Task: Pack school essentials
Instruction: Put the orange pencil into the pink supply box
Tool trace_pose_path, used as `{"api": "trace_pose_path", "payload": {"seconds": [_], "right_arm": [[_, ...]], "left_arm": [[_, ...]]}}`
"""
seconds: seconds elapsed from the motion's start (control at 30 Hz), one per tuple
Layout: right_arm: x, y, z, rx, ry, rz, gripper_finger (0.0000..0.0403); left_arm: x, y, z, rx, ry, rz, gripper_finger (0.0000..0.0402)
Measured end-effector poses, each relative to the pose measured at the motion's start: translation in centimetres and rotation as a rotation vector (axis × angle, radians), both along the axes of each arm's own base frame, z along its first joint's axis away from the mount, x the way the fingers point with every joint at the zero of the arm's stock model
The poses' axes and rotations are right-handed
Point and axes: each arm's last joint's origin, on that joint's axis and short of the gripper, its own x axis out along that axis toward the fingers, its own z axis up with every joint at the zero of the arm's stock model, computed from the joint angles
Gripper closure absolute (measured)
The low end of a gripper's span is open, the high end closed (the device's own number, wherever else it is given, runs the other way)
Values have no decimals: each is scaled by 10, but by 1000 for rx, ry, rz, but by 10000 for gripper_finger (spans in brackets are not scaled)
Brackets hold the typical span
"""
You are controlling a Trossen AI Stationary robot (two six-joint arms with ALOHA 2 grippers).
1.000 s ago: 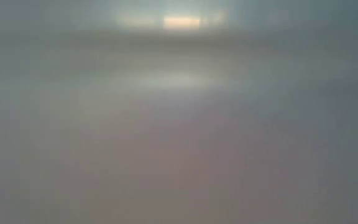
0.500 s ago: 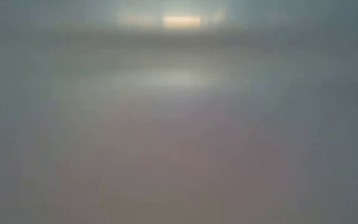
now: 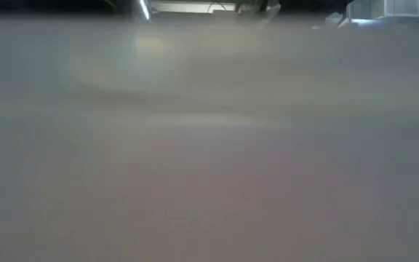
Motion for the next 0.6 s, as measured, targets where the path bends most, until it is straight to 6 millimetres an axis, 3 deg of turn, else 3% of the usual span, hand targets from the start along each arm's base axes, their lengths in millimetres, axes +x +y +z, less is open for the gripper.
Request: {"api": "trace_pose_path", "payload": {"seconds": [0.23, 0.6], "right_arm": [[0, 0, 0, 0, 1, 0, 359], [0, 8, 0, -28, 3, 104, 359]], "left_arm": [[14, 8, -6, 8, -89, -87, 401], [8, 4, 3, -53, -47, -39, 401]]}}
